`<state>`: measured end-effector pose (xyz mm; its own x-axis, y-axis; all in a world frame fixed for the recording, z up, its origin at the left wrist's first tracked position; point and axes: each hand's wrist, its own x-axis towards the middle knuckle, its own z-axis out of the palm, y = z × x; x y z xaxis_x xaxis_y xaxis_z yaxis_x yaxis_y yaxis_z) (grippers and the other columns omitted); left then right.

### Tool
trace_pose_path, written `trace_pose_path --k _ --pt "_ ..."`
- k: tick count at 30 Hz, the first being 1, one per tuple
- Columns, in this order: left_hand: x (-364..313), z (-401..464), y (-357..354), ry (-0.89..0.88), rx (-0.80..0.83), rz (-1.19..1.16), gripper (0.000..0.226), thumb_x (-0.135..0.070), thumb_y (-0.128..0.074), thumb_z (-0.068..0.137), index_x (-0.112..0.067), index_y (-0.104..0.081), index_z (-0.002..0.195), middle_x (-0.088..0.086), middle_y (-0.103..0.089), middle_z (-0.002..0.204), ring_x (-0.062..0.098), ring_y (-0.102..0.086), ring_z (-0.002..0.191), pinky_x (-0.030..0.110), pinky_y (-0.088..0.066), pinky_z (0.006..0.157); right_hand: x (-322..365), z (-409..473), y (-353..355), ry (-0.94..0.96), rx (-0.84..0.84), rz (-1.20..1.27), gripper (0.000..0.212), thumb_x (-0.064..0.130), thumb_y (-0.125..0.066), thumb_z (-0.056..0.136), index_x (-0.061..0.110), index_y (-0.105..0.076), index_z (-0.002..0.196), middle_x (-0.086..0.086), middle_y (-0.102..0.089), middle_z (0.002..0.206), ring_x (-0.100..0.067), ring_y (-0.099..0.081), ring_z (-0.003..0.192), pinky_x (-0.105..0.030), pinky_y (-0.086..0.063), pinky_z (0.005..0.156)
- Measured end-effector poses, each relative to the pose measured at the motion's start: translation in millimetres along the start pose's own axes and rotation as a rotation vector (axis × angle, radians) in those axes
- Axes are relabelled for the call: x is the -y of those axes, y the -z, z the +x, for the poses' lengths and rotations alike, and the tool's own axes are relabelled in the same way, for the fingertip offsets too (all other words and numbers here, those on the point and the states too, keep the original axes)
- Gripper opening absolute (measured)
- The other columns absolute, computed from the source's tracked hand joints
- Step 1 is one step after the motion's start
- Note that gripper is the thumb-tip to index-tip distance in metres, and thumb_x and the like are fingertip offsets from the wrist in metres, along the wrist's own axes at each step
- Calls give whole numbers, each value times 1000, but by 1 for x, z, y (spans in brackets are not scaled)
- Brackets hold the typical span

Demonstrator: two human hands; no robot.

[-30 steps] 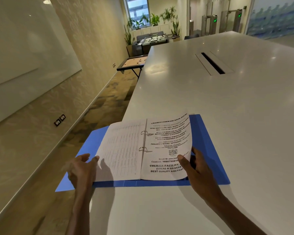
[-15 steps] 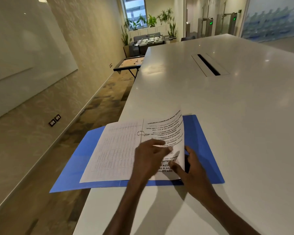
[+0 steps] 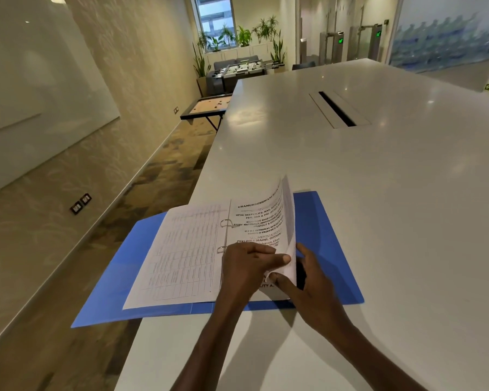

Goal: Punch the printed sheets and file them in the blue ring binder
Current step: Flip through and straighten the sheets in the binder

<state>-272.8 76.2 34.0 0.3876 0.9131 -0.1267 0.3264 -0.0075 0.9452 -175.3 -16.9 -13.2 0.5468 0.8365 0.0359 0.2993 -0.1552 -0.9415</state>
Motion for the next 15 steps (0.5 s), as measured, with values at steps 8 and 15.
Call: trace_pose_path --k 8,15 --pt "-3 4 27 -27 -155 -110 19 -28 -84 73 -21 -76 89 -7 -77 85 14 -74 76 40 -62 73 3 -1 1 20 9 116 74 45 -62 80 26 -28 142 18 -54 112 -1 -63 86 -13 -55 63" --pt "-13 12 93 -64 -403 -134 21 -22 -80 78 -19 -76 99 -2 -74 91 18 -70 82 28 -54 64 -1 0 0 16 22 155 68 40 -63 84 30 -28 141 10 -55 123 -7 -63 98 -15 -56 71"
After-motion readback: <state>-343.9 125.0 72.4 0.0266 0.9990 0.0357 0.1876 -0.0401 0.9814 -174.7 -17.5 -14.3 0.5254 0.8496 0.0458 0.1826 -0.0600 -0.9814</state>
